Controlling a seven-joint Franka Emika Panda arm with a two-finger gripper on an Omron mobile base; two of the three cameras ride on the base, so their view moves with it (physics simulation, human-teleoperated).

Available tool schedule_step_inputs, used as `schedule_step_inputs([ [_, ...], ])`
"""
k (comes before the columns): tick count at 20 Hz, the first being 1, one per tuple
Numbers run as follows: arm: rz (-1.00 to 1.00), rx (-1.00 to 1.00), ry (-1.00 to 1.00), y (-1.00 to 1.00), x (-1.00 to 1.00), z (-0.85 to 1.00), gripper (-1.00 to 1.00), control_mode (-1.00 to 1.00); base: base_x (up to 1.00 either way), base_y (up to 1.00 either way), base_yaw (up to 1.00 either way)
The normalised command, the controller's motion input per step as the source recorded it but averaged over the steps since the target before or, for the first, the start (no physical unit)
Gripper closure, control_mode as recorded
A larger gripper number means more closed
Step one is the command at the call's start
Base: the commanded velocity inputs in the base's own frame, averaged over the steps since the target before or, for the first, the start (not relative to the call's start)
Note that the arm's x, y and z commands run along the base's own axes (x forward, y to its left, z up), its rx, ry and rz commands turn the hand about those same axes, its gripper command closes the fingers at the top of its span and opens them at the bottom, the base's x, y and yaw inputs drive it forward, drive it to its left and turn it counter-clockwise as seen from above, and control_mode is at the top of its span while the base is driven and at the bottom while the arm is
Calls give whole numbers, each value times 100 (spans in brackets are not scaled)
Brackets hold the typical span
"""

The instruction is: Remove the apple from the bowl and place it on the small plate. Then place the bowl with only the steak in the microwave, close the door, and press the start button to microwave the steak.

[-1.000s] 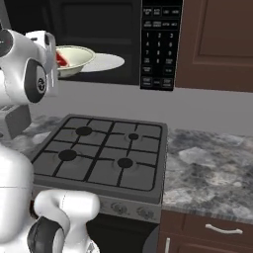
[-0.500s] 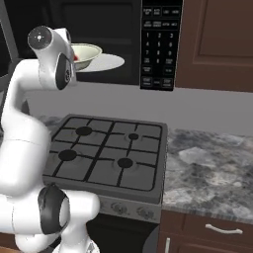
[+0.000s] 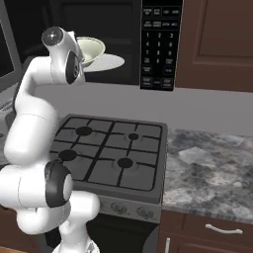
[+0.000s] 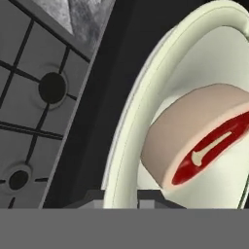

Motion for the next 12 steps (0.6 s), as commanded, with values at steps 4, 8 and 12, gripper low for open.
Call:
schedule_step_inputs([
  [4, 2, -1, 13, 0, 25, -7, 100, -100, 0, 0, 0],
  [8, 0, 0, 2, -4, -5, 0, 100, -100, 0, 0, 0],
  [12, 0, 0, -14, -1, -50, 0, -100, -100, 0, 0, 0],
])
